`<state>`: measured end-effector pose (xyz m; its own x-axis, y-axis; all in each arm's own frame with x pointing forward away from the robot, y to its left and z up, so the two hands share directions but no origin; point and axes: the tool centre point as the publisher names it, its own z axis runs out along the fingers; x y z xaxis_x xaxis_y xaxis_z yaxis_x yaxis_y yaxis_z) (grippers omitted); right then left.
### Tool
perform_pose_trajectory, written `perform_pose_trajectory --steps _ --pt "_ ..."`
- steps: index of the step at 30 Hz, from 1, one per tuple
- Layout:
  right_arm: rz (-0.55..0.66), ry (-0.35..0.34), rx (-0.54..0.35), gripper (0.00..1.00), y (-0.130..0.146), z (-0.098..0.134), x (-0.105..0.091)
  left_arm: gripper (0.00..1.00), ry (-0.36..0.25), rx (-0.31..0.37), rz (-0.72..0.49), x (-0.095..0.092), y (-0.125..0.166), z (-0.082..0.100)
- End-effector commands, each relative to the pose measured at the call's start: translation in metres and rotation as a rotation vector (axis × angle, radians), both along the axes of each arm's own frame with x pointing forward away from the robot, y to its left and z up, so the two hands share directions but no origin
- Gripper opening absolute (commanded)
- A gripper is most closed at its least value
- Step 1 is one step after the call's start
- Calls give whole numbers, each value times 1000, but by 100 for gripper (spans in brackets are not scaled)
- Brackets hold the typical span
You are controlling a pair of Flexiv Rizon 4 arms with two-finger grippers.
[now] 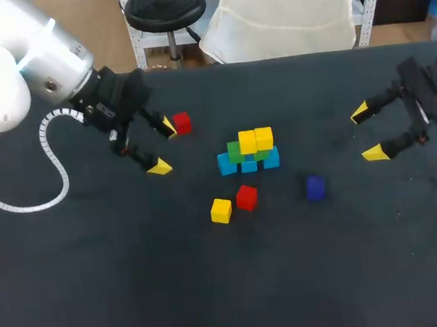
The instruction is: Place the blue cubes, place green cubes on the blue cubes, place the yellow cubes on the green cubes, then place the red cubes on the yellow cubes, and place purple cube on the red cubes.
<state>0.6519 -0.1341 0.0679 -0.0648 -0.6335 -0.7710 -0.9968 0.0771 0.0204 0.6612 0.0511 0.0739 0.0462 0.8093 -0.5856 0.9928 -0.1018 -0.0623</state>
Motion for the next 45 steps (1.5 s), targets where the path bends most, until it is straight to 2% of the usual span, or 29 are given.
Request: perform_pose_trajectory --steps 1,5,8,10,28,31,33,38,45 --pt "2 0 3 100 0 0 1 100 -17 46 -29 -22 -10 12" --pt "2 0 3 100 0 0 1 100 -32 71 -81 -43 -20 12" --pt "2 0 3 100 0 0 1 100 -49 75 -100 -51 -25 11" --pt "2 0 3 100 0 0 1 100 -58 57 -101 -51 -24 16" --pt "2 0 3 100 0 0 1 100 -58 57 -101 -51 -24 16" --pt "2 0 3 100 0 0 1 100 -45 61 -114 -47 -26 10" --pt "2 0 3 100 0 0 1 100 -43 88 -132 -49 -32 5" --pt "2 0 3 100 0 0 1 100 -53 84 -147 -56 -39 -6" --pt "2 0 3 100 0 0 1 100 -37 147 -194 -69 -52 -30"
